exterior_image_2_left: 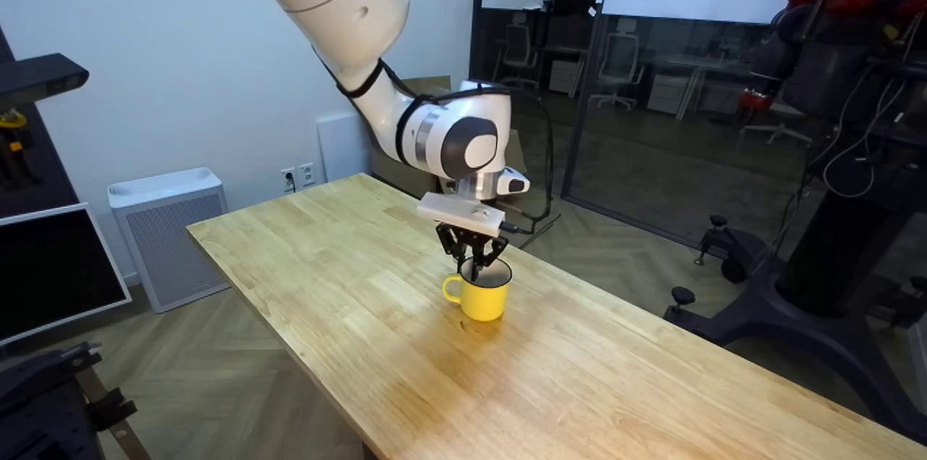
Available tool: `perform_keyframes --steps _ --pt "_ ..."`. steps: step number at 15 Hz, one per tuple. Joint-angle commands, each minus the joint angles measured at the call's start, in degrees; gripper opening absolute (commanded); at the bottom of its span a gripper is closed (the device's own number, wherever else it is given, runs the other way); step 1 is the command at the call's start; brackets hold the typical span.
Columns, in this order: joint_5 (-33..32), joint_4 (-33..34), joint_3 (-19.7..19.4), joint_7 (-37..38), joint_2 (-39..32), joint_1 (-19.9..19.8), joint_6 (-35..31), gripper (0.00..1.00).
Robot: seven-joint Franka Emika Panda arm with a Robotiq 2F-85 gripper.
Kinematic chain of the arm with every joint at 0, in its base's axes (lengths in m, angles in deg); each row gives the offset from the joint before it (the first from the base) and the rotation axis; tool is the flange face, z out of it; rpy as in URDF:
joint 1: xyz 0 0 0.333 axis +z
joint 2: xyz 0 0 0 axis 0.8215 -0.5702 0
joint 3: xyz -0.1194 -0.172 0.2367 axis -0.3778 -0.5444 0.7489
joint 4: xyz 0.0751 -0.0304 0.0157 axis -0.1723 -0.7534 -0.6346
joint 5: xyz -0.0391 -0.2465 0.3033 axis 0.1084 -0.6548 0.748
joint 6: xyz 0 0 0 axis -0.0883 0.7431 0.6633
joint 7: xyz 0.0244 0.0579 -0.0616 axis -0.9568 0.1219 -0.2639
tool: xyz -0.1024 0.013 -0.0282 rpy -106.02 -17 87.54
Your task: Move yellow cup forward
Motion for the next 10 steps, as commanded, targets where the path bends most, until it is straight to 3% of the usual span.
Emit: perform_keyframes --steps 1,7,8,10 --pt "-1.57 2.26 0.17 -0.35 -0.66 0.58 2.76 0.01" --pt "-0.88 2.2 1.99 -4.4 -0.18 -0.59 5.61 0.03" --pt "-1.38 0.99 1.0 -2.89 -0.12 -0.02 3.26 0.11" --pt "-1.33 1.16 1.29 -3.68 -0.12 -0.26 3.79 0.11"
